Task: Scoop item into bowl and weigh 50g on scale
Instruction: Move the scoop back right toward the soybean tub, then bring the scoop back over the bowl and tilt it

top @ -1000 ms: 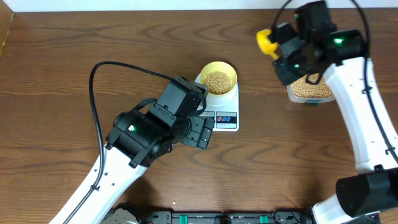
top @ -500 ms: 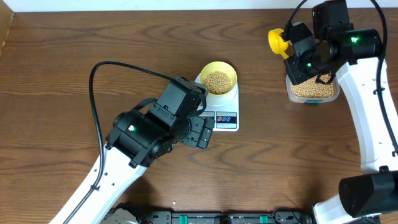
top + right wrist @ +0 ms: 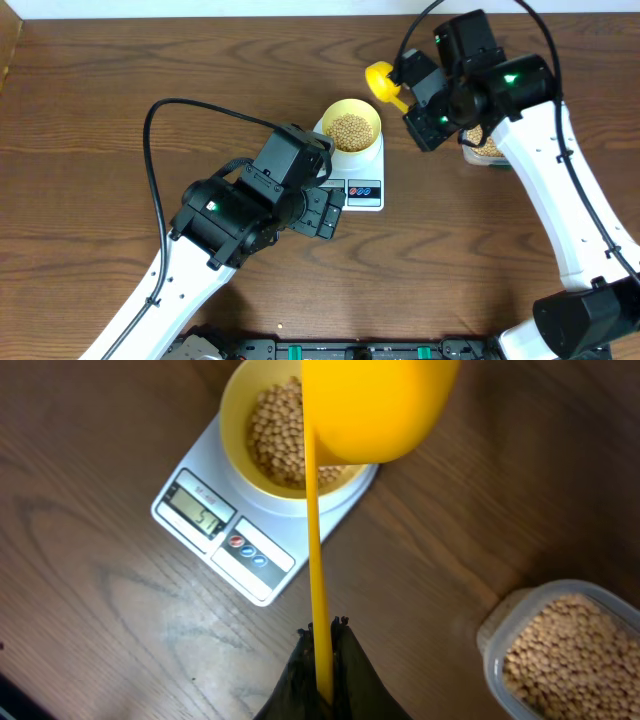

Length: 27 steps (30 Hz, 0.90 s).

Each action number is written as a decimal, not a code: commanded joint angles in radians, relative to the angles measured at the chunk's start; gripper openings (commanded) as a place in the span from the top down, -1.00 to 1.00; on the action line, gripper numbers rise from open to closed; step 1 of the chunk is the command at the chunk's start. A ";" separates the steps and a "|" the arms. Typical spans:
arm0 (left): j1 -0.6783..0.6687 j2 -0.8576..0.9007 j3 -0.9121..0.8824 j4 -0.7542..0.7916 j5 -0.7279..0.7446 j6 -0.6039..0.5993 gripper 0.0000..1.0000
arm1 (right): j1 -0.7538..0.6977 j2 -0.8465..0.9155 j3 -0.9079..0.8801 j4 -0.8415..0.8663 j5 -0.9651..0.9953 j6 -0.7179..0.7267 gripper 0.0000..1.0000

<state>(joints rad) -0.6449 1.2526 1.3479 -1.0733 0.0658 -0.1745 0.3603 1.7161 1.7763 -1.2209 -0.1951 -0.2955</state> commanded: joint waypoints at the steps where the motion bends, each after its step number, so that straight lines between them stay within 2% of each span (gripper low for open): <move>1: 0.004 -0.013 0.032 -0.003 0.001 0.021 -0.83 | 0.019 0.032 0.002 0.002 -0.010 -0.005 0.97; 13: 0.004 -0.013 0.032 -0.003 0.001 0.021 -0.83 | 0.054 0.150 0.001 0.002 -0.006 -0.005 0.98; 27: 0.004 -0.013 0.032 -0.003 0.001 0.021 -0.83 | 0.091 0.198 0.001 0.010 0.059 0.004 0.97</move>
<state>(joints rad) -0.6449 1.2526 1.3479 -1.0733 0.0658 -0.1745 0.4381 1.8805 1.7752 -1.2148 -0.1478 -0.2951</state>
